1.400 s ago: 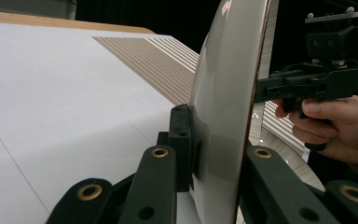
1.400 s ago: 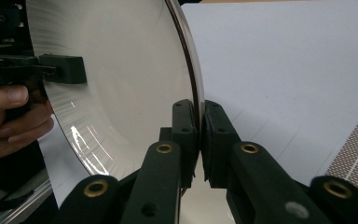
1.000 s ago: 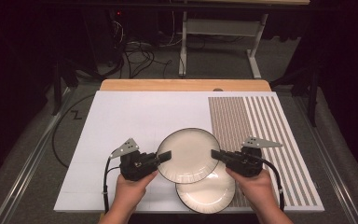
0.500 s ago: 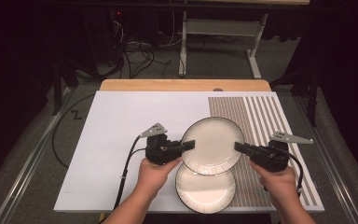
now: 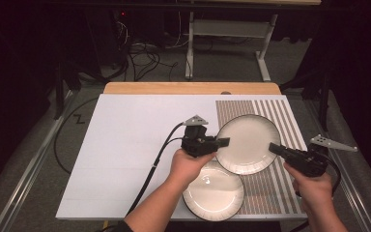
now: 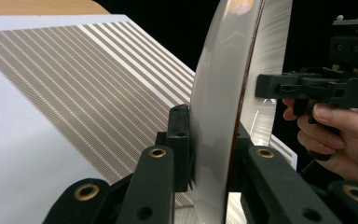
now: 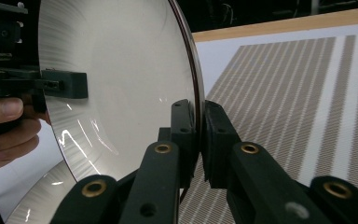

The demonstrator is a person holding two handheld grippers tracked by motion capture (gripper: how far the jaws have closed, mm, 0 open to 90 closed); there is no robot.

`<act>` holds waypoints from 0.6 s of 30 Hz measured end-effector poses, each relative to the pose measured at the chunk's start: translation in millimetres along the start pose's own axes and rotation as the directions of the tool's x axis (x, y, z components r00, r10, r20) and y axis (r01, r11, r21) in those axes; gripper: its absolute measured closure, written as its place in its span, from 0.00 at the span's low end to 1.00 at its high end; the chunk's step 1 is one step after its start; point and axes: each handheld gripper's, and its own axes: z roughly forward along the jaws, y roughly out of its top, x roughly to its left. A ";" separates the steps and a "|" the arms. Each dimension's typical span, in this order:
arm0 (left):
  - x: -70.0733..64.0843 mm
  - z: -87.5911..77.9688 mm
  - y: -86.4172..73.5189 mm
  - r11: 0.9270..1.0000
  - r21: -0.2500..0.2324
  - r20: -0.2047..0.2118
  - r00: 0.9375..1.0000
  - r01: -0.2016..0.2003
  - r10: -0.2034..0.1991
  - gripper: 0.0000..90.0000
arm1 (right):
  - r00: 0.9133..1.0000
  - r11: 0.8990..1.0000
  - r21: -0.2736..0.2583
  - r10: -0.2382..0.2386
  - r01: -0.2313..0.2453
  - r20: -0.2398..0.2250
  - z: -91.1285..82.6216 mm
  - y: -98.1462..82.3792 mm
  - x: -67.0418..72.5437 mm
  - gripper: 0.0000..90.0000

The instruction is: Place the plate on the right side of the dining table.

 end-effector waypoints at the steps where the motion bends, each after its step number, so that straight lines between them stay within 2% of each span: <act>1: 0.1 5.0 1.2 1.000 0.005 0.003 1.000 0.001 -0.001 0.86 | 1.000 1.000 -0.002 0.002 -0.002 0.009 -1.9 -0.4 -3.0 0.96; 10: 1.2 48.7 8.0 0.997 0.073 0.005 1.000 -0.002 0.001 0.83 | 0.996 1.000 0.002 0.023 -0.023 0.087 -17.1 -5.5 -27.5 0.96; 18: 5.2 81.4 12.7 0.990 0.141 0.003 1.000 -0.008 0.007 0.81 | 0.989 0.998 0.001 0.058 -0.059 0.135 -22.6 -16.4 -47.9 0.96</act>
